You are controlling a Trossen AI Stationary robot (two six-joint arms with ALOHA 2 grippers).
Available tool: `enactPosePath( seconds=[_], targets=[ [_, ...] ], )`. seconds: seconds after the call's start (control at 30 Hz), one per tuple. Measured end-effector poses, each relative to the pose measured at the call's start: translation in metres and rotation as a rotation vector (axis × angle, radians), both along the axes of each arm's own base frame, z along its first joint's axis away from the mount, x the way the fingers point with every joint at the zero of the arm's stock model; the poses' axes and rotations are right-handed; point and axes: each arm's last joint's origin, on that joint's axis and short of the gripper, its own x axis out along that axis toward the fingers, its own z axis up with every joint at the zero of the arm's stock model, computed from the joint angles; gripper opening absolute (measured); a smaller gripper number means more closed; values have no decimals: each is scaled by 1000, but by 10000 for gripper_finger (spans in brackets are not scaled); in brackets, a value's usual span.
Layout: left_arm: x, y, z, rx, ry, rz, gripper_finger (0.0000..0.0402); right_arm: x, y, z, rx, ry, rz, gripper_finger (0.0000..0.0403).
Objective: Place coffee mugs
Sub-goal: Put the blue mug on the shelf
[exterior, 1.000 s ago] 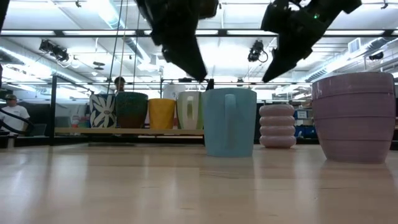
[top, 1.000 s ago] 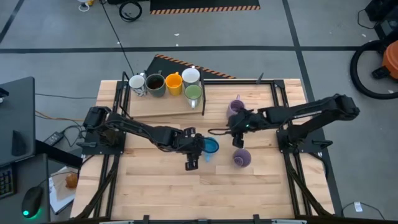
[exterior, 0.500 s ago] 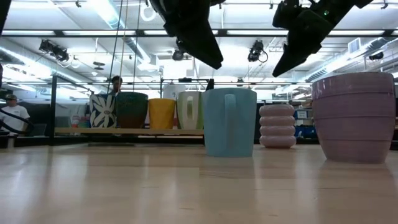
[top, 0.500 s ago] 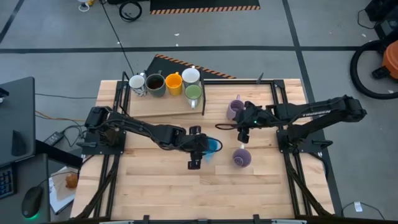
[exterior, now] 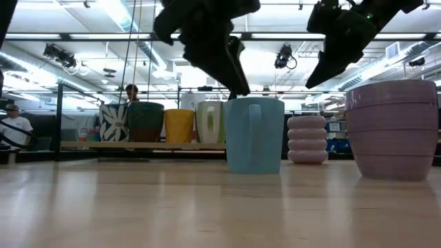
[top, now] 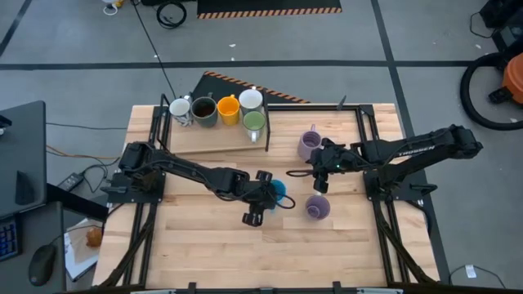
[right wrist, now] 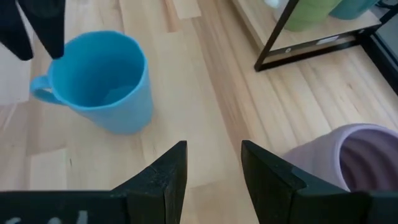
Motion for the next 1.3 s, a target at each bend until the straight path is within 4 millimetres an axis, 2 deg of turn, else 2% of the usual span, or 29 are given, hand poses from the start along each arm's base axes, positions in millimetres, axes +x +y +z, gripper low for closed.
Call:
enactPosePath(
  seconds=[0.47, 0.9, 1.07, 1.3],
  targets=[
    [7, 7, -21, 53, 52, 21, 149, 1, 9, 3, 27, -44, -10, 158],
    [4, 8, -23, 69, 93, 12, 38, 1, 14, 4, 21, -59, 2, 158],
    [-13, 12, -13, 97, 191, -11, 27, 1, 14, 3, 16, -56, 0, 158],
    [-48, 35, 25, 112, 299, 26, 30, 1, 14, 3, 5, -55, 4, 158]
  ],
)
